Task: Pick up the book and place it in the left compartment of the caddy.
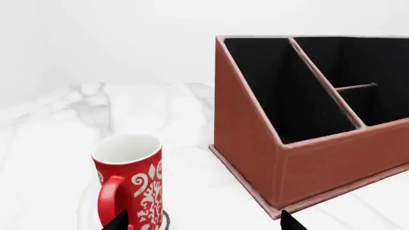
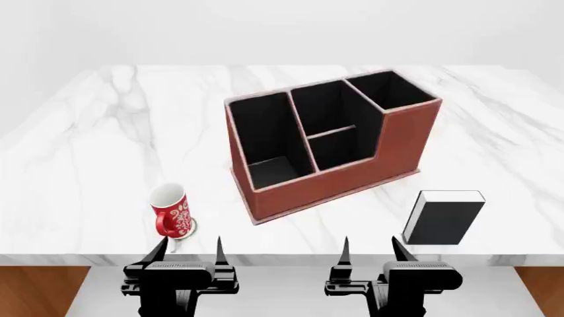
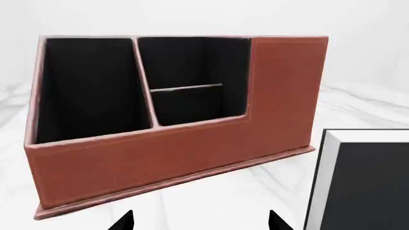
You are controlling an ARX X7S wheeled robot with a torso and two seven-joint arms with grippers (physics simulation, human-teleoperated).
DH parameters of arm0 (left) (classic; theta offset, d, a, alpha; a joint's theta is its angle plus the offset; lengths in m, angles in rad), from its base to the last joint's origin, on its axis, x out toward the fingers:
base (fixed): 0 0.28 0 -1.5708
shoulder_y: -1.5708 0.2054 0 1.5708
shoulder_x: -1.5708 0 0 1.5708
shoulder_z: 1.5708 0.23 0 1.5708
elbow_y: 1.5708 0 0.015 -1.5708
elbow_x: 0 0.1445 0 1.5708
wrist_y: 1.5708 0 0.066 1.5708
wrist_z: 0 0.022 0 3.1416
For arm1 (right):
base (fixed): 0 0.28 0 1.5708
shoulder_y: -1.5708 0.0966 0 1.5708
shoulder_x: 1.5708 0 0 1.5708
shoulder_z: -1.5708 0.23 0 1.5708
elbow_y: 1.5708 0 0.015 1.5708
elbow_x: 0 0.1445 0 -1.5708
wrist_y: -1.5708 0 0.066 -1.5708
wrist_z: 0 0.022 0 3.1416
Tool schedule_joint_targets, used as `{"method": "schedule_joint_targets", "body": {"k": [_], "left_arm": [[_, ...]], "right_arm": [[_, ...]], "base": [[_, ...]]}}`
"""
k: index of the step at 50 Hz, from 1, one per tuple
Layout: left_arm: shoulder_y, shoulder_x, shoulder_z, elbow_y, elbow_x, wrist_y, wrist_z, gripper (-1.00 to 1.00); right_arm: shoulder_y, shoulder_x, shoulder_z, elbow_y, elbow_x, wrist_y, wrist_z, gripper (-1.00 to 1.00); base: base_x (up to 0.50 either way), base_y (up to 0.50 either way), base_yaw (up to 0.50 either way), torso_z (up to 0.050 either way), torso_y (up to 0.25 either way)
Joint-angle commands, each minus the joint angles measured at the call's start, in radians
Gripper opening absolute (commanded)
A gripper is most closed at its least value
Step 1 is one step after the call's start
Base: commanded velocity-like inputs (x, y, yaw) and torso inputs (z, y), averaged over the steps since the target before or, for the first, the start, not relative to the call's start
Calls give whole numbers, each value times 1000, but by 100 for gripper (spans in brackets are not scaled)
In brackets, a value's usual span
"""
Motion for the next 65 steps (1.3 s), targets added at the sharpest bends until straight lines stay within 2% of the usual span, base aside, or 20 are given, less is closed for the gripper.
{"method": "schedule_joint_targets", "body": {"k": [1,11,45,50,52,56,57,61,62,65], "left_arm": [[-4,-15,16,-10,-14,4,-22,100],[-5,-45,47,-15,-49,4,-57,100],[-14,-92,105,-33,-80,18,-110,100],[-11,-98,112,-17,-86,9,-118,100],[-6,-107,117,55,-82,-56,-129,100],[-38,-133,102,273,-99,-306,-154,100],[-91,-153,76,397,-130,-456,-160,100],[-246,-191,25,598,-199,-802,-171,100],[-335,-199,-8,668,-238,-940,-173,100],[-419,-210,-31,703,-261,-1039,-179,100]], "right_arm": [[-2,17,-27,2,-8,-8,30,100],[-8,49,-68,-11,36,1,26,100],[0,90,-112,-8,96,18,75,100],[2,97,-117,-24,97,44,91,100],[17,104,-112,-69,118,112,92,100],[65,132,-98,-245,176,330,94,100],[117,148,-89,-348,191,464,115,100],[259,170,-68,-506,215,719,168,100],[353,175,-42,-577,262,869,175,100],[445,171,-12,-609,298,985,182,100]], "base": [[0,0,0,0,0],[0,-27,0,0,0],[0,-500,0,0,0],[0,0,0,0,0],[0,0,0,0,0],[0,0,0,0,0],[0,0,0,0,0],[0,0,0,0,0],[0,0,0,0,0],[0,0,0,0,0]]}}
